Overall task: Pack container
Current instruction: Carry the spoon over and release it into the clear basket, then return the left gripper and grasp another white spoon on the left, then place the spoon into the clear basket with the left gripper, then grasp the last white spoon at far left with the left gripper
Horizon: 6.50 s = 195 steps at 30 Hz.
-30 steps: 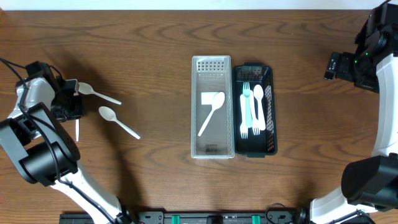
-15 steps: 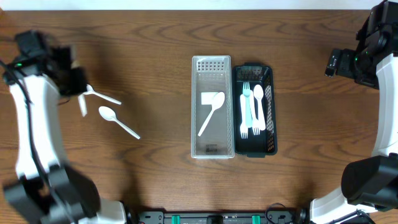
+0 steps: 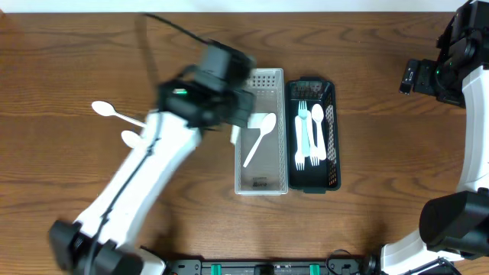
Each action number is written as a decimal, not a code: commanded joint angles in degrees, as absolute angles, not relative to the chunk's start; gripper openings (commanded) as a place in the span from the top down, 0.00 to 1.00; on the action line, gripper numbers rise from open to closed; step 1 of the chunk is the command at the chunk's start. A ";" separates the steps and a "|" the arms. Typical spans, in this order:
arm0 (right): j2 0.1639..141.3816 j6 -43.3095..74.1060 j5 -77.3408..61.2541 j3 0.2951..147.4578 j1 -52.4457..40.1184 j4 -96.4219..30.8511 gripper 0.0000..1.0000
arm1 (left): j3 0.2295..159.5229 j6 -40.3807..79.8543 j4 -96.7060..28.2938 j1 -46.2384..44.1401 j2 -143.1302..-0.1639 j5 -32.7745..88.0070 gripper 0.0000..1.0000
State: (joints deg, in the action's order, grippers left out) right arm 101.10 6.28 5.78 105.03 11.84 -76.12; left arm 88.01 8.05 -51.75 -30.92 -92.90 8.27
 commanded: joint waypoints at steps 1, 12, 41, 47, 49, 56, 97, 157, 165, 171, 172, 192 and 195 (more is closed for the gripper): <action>100.79 4.64 5.72 104.90 11.99 -76.05 0.01 | 87.50 11.77 -52.18 -34.50 -99.02 5.98 0.94; 100.79 4.67 5.54 104.90 11.99 -76.12 0.01 | 87.50 13.10 -48.82 -36.21 -108.95 5.85 0.55; 100.79 4.64 5.58 104.90 11.99 -76.49 0.01 | 80.47 47.90 -61.01 5.61 -103.94 -1.45 0.08; 100.79 4.62 5.61 104.90 11.99 -76.51 0.01 | 75.77 42.76 -56.75 8.64 -108.05 1.21 0.07; 100.79 4.60 5.63 104.90 12.03 -76.51 0.01 | 73.71 38.46 -53.25 9.21 -108.36 4.14 0.07; 100.79 4.62 5.80 104.90 12.05 -76.47 0.01 | 68.10 33.23 -44.53 9.32 -108.36 5.32 0.10; 100.79 4.60 5.78 104.90 12.05 -76.51 0.01 | 61.93 33.23 -39.29 9.30 -108.33 5.23 0.87; 100.79 4.60 5.78 104.90 12.03 -77.17 0.01 | 90.13 15.49 -42.94 -18.02 -91.24 -11.03 0.20; 100.79 4.62 5.78 104.90 12.05 -77.10 0.01 | 90.11 31.44 -43.38 5.89 -96.66 -6.46 0.21; 100.79 4.60 5.80 104.90 12.03 -77.08 0.01 | 90.11 39.86 -44.12 14.85 -107.22 2.33 0.25; 100.79 4.60 5.80 104.90 12.05 -77.08 0.01 | 90.13 41.06 -44.60 15.66 -109.14 2.68 0.25; 100.79 3.14 6.20 104.90 12.05 -76.51 0.01 | 90.06 42.68 -46.00 16.93 -126.69 3.68 0.27; 100.79 2.87 6.22 104.90 12.05 -76.51 0.01 | 90.06 42.09 -46.06 16.93 -126.74 3.70 0.49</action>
State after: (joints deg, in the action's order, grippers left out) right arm 101.10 4.03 5.85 105.03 11.84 -76.60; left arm 90.50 42.06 -45.95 16.93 -124.62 3.29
